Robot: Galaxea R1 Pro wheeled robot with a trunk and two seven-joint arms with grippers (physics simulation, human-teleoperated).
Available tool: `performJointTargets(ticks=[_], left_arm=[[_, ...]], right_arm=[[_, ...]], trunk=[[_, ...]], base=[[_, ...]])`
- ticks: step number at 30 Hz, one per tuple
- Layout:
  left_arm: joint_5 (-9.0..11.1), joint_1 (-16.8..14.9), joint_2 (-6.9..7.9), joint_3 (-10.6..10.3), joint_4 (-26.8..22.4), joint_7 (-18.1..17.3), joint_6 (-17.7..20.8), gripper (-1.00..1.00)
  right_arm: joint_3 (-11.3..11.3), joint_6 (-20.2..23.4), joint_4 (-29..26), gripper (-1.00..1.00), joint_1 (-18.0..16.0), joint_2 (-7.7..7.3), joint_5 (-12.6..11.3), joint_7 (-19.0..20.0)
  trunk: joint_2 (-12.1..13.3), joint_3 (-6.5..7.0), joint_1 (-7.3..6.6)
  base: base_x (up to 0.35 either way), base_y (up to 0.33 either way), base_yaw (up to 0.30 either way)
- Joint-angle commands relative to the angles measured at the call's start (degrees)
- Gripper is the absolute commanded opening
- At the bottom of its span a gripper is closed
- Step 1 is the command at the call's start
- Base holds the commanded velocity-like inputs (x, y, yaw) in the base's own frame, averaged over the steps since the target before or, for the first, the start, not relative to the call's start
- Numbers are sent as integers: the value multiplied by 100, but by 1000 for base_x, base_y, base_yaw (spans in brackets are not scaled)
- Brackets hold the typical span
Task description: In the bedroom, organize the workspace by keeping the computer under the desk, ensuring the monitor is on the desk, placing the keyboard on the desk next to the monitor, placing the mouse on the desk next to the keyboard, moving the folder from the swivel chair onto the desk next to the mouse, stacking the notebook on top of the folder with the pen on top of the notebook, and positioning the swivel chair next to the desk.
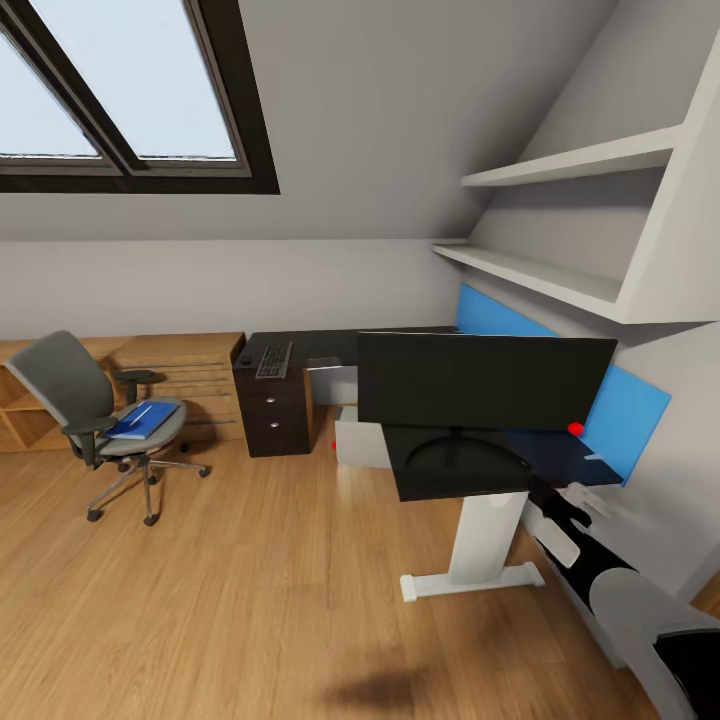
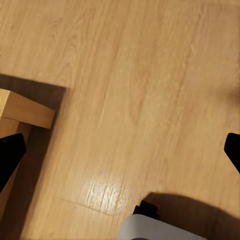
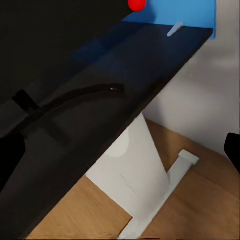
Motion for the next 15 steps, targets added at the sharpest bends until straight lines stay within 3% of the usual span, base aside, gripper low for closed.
performJointTargets(ticks=[1,4,8,12,13,15], left_arm=[[40,-4,6,-47,-4,30,-12,100],[43,-4,14,-33,-2,25,-14,100],[43,-4,16,-28,-2,17,-19,100],[44,-4,11,-27,-2,11,-20,100],[44,-4,5,-27,-2,12,-26,100],[44,-4,1,-29,-2,10,-46,100]], right_arm=[[69,73,0,100,-5,-27,-16,87],[133,491,20,100,-7,-135,209,829],[157,607,28,100,-3,-269,361,1403],[224,634,-13,100,0,-286,552,1591],[337,632,-33,100,6,-264,849,1681],[382,620,-39,100,8,-199,1057,1744]], trunk=[[-13,-13,4],[-13,-13,4],[-13,-13,4],[-13,-13,4],[-13,-13,4],[-13,-13,4]], base=[[0,0,0],[0,0,0],[0,0,0],[37,0,0],[230,0,0],[259,0,0]])
